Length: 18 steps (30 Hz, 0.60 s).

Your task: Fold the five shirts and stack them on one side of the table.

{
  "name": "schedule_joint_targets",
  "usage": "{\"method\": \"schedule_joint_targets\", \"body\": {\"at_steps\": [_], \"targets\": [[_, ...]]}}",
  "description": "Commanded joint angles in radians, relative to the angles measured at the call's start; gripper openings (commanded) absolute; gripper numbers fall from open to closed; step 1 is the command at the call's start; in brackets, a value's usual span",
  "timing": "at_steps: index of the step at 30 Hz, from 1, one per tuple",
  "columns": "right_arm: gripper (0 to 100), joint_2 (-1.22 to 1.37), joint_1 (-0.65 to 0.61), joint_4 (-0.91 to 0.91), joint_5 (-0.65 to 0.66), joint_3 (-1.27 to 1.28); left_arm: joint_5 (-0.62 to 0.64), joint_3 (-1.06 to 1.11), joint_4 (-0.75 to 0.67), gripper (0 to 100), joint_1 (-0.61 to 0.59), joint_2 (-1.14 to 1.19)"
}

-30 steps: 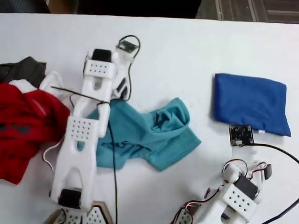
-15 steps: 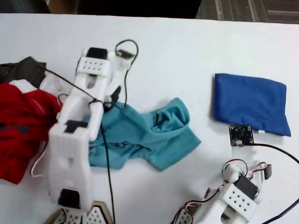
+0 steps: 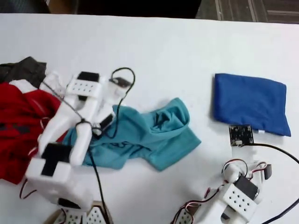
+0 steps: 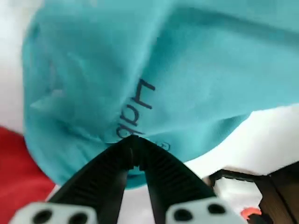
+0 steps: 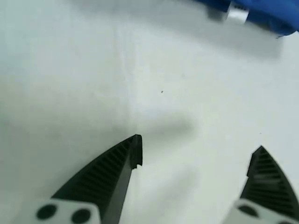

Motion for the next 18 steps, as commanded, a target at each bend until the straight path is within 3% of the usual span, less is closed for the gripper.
{"method": "schedule_joint_targets", "body": {"at_steps": [1, 7, 12, 18], "targets": [[35.8, 0.012, 0.004, -0.016, -0.006, -0.003, -0.017, -0.056, -0.009, 2, -0.034, -0.146], [35.8, 0.012, 0.004, -0.016, -0.006, -0.003, 0.041, -0.360, -0.084, 4, -0.091, -0.100], [35.8, 0.012, 0.004, -0.016, -0.006, -0.003, 0.072, -0.547, -0.028, 27, -0.011, 0.199], [35.8, 0.012, 0.004, -0.016, -0.006, -0.003, 0.106, -0.874, 0.097, 24, 0.008, 0.554]]}}
